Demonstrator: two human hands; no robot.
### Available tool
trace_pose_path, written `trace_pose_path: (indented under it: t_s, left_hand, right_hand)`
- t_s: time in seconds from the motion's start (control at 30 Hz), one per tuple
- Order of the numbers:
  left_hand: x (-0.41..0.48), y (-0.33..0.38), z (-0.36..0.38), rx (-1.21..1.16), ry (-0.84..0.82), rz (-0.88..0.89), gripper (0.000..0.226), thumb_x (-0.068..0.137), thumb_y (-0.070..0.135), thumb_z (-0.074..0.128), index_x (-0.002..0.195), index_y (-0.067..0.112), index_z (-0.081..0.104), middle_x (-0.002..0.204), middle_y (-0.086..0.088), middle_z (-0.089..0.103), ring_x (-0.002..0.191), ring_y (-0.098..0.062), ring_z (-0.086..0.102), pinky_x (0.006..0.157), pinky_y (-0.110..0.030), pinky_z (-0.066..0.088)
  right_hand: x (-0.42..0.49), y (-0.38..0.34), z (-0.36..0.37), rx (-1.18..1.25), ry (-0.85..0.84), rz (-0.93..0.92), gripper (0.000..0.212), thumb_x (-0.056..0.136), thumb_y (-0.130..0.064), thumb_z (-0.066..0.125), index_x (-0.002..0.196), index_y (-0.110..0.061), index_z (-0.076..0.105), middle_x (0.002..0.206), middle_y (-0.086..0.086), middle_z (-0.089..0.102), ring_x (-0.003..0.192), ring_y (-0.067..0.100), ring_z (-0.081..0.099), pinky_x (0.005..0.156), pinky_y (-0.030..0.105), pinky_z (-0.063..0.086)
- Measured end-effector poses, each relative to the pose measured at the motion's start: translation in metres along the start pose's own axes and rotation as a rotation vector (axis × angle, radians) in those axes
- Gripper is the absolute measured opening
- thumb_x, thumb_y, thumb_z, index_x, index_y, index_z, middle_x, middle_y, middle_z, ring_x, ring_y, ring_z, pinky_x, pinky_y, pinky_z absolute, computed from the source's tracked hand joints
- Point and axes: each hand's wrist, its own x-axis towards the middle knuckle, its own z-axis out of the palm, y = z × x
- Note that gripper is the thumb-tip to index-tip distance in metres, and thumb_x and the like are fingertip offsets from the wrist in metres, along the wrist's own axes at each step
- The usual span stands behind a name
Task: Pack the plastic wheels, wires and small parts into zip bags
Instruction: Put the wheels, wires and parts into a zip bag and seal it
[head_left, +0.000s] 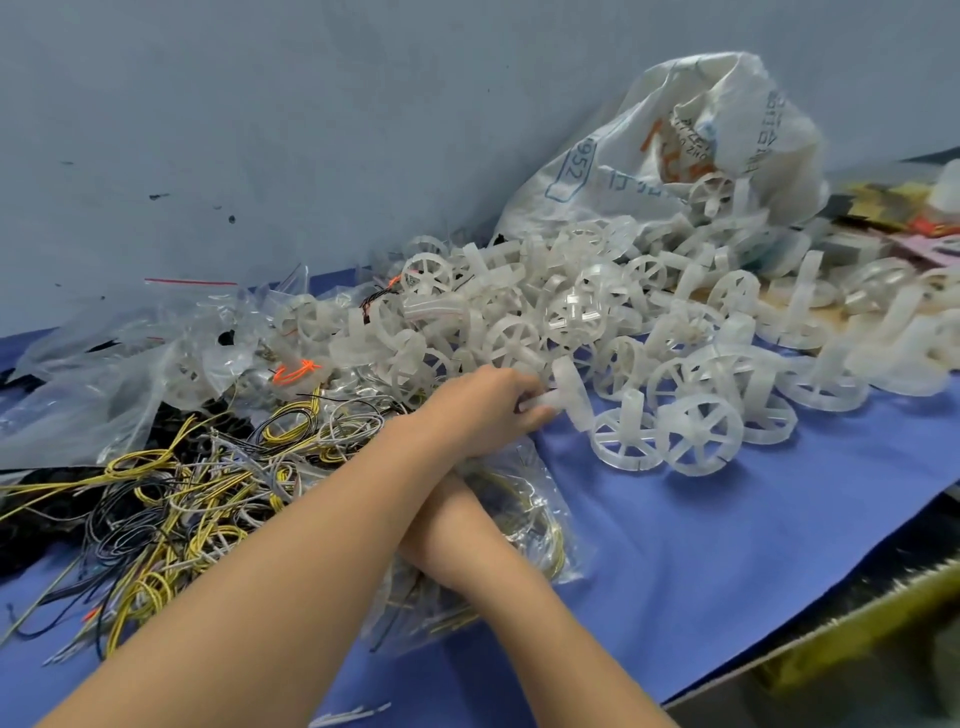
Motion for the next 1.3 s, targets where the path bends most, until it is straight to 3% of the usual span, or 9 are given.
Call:
trace_pose_path:
  t_s: [0.13,0.27,0.5,0.7,0.83,0.97,1.07,1.17,1.3]
  left_hand:
    - [-0.02,0.005,-0.025,-0.166,0.115,-0.048,0.037,0.1,0.039,0.048,0.08,0.008,0.055,0.071,-0.005,0.059,0.068,-0.027,0.054,0.062,-0.037,0.044]
    - [-0.07,0.003,-0.058,-0.581,0.386,-0.102,0.026,0.102,0.031,0.048,0.085,0.016,0.062,0.073,0.006,0.065,0.062,-0.008,0.059,0.056,-0.021,0.044]
    - [-0.202,-0.027,-0.07,-1.141,0.487,-0.34,0.03,0.091,0.04,0.056,0.082,0.012,0.065,0.079,-0.005,0.056,0.065,-0.018,0.054,0.05,-0.026,0.047]
    - [-0.231,-0.044,-0.073,-1.087,0.388,-0.468,0.021,0.091,0.033,0.054,0.09,0.022,0.072,0.076,-0.003,0.057,0.059,-0.016,0.053,0.046,-0.024,0.043]
    - [-0.24,-0.043,-0.075,-0.602,0.285,-0.411,0.033,0.084,0.054,0.049,0.105,0.04,0.07,0.069,0.017,0.063,0.055,-0.002,0.05,0.053,-0.013,0.038]
    - [-0.237,-0.035,-0.081,-0.27,0.329,-0.341,0.045,0.087,0.055,0.042,0.12,0.035,0.066,0.093,0.026,0.069,0.083,0.011,0.06,0.074,-0.009,0.041]
    - [-0.231,-0.032,-0.084,-0.13,0.332,-0.323,0.041,0.093,0.052,0.045,0.126,0.035,0.062,0.111,0.02,0.068,0.103,-0.001,0.062,0.089,-0.03,0.049]
    - [-0.221,-0.026,-0.083,-0.191,0.279,-0.246,0.021,0.096,0.045,0.047,0.105,0.04,0.065,0.092,0.021,0.067,0.083,0.0,0.061,0.076,-0.028,0.049]
    - [-0.203,-0.019,-0.075,-0.467,0.141,-0.272,0.015,0.087,0.016,0.051,0.078,0.025,0.06,0.069,0.008,0.064,0.068,0.001,0.062,0.065,-0.02,0.05]
  right_hand:
    - [0.007,-0.016,-0.002,0.356,0.021,0.227,0.019,0.101,-0.01,0.041,0.108,-0.004,0.058,0.126,0.019,0.059,0.111,0.038,0.056,0.092,0.039,0.048]
    - [-0.001,-0.011,0.0,0.947,0.395,0.319,0.024,0.095,-0.032,0.05,0.077,-0.018,0.058,0.083,0.006,0.067,0.077,0.025,0.06,0.067,0.037,0.045]
    - [-0.005,-0.012,-0.008,1.091,0.497,0.359,0.014,0.09,-0.034,0.057,0.084,-0.025,0.067,0.064,-0.014,0.058,0.054,-0.004,0.051,0.049,0.016,0.035]
    - [-0.01,-0.023,-0.02,1.052,0.623,0.456,0.012,0.09,-0.032,0.06,0.08,-0.028,0.064,0.069,-0.013,0.063,0.066,-0.005,0.056,0.054,0.01,0.04]
    - [-0.017,-0.039,-0.03,0.964,0.724,0.44,0.013,0.09,-0.034,0.06,0.079,-0.028,0.065,0.071,-0.014,0.064,0.073,-0.002,0.058,0.061,0.013,0.043]
    - [-0.026,-0.048,-0.043,0.78,0.839,0.43,0.014,0.093,-0.038,0.058,0.084,-0.028,0.063,0.078,-0.016,0.063,0.075,0.0,0.057,0.062,0.017,0.042]
    - [-0.033,-0.052,-0.055,0.744,0.873,0.414,0.013,0.092,-0.038,0.058,0.085,-0.028,0.064,0.08,-0.015,0.063,0.077,0.002,0.057,0.062,0.019,0.042]
    - [-0.039,-0.067,-0.064,0.657,0.842,0.358,0.012,0.093,-0.036,0.057,0.087,-0.027,0.062,0.085,-0.011,0.063,0.078,0.012,0.06,0.069,0.037,0.048]
    - [-0.041,-0.086,-0.071,0.557,0.724,0.302,0.013,0.095,-0.04,0.051,0.092,-0.029,0.057,0.095,-0.008,0.061,0.086,0.019,0.061,0.07,0.039,0.046]
